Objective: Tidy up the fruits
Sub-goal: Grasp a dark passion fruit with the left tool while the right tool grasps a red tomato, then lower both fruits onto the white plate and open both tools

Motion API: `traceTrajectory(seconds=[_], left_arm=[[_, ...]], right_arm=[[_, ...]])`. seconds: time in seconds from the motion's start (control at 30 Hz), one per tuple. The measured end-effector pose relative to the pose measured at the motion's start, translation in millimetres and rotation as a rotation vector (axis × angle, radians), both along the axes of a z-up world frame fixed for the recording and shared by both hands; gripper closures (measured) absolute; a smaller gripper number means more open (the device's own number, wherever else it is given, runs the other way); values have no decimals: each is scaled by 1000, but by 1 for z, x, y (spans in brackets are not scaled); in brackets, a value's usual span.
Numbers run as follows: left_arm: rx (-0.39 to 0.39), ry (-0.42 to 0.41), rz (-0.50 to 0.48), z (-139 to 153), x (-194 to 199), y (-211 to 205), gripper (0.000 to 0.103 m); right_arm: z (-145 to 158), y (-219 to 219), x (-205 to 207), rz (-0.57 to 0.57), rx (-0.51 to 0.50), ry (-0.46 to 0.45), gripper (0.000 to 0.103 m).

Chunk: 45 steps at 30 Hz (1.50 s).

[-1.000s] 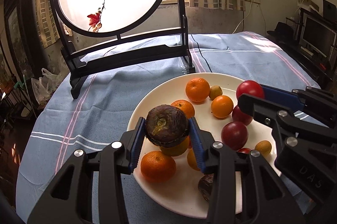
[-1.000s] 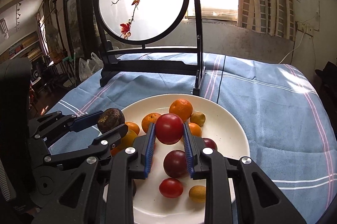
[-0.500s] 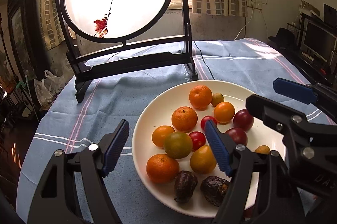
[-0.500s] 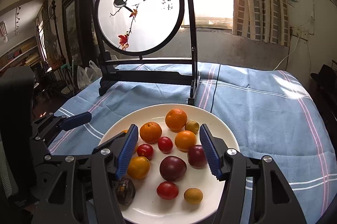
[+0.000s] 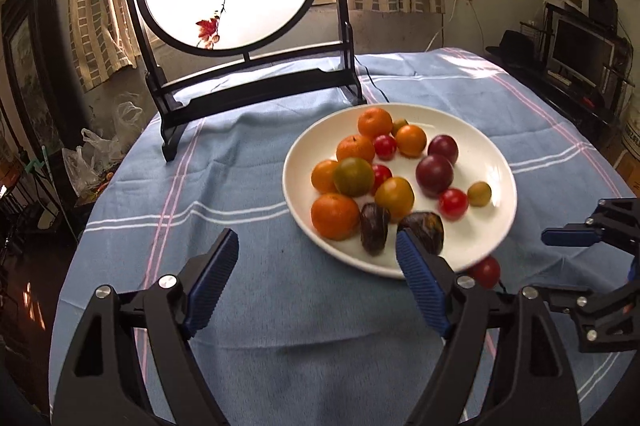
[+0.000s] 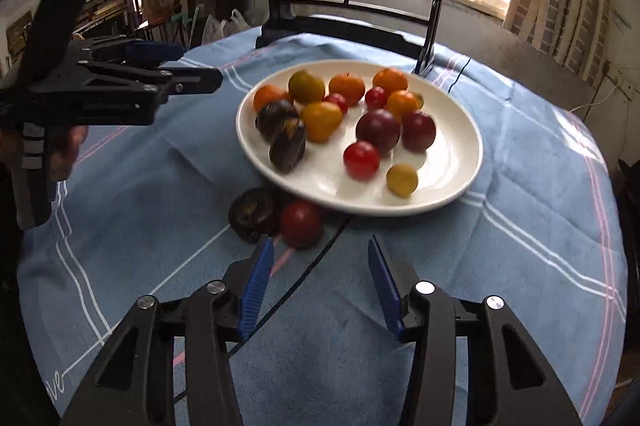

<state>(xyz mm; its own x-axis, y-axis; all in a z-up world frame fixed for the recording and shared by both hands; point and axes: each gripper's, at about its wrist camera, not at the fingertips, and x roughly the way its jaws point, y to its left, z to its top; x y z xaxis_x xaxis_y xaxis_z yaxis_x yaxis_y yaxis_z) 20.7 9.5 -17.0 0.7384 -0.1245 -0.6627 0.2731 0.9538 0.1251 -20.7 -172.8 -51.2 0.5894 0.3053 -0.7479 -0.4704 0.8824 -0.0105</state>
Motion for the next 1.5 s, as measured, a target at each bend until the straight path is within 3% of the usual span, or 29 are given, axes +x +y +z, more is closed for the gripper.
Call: traceTrajectory(seconds=[0.2,0.27,0.33,0.6,0.67,0.7,0.77,1.1,1.4,1.5], left_arm=[[31,113,-145,-34,-28,-15,24],[37,136,-204,-43,-34,-24,24],[42,153,-240,-48,-36,-33,24],[69,177,-272,-64,-20,-68,24],[58,205,-252,-69,-10,-73,39],[44,228,-247,-72,-7,-73,59],[30,243,-230,-72,-7,-71,60],[14,122,-183,-32,-39,-41,61],[-38,-129,48,45,-13,-26,61],[-50,-157,106,56,3,-28,61]], right_arm=[[-19,19,24,44,-20,29,59],[-23,25,31,70,-31,36,71],[-22,26,32,87,-22,50,74],[-7,-1,10,25,-3,29,75],[-7,-2,7,0,-30,16,75],[-7,-2,5,-11,-38,15,75],[-9,1,2,-27,-62,9,74],[1,24,-18,11,-77,-36,75],[73,21,-9,-75,41,-225,75],[93,18,3,-121,67,-287,75]])
